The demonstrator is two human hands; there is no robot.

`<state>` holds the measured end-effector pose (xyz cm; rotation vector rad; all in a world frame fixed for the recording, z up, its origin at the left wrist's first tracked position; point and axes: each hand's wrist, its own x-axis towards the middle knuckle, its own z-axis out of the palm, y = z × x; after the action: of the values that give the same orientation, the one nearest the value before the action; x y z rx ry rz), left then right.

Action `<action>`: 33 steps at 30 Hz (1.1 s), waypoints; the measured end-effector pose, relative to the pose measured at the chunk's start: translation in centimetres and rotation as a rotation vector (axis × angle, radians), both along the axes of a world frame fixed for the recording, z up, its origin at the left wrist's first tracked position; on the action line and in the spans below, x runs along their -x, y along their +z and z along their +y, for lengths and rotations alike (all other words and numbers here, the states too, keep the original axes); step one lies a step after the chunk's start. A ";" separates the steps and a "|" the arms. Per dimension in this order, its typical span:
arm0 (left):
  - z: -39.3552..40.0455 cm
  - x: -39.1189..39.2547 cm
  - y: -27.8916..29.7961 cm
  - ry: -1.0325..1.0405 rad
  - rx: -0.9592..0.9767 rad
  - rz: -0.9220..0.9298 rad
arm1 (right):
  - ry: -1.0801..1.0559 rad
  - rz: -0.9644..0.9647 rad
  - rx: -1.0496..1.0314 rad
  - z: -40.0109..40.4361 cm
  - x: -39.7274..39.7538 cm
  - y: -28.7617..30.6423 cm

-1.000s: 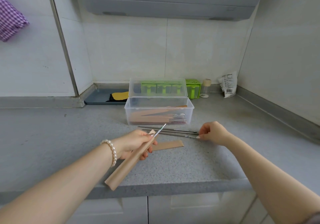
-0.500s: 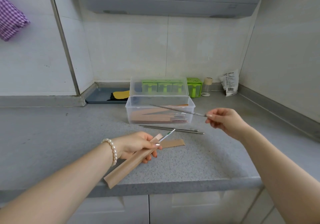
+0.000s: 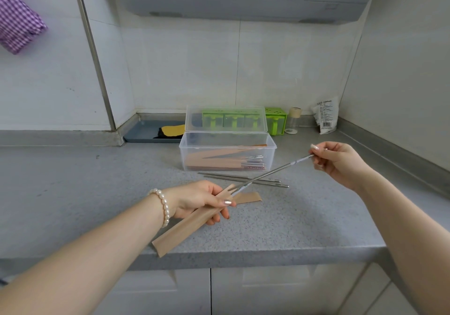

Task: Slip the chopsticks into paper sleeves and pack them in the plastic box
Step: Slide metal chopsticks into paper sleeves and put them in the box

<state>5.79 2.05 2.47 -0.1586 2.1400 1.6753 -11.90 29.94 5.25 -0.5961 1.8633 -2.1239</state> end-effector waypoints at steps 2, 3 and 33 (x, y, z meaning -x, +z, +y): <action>0.1 -0.1 0.2 -0.006 0.001 -0.002 | -0.016 0.004 0.000 0.1 0.1 0.2; 0.1 -0.1 0.3 -0.005 0.004 -0.005 | -0.022 0.006 -0.007 0.2 0.1 0.3; 2.4 0.1 0.9 0.017 -0.064 0.009 | 0.349 0.152 -0.495 -9.8 -7.3 -2.6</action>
<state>5.74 4.42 3.37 -0.1510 2.0942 1.7540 -4.57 20.16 2.63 -0.8947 2.0750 -1.3666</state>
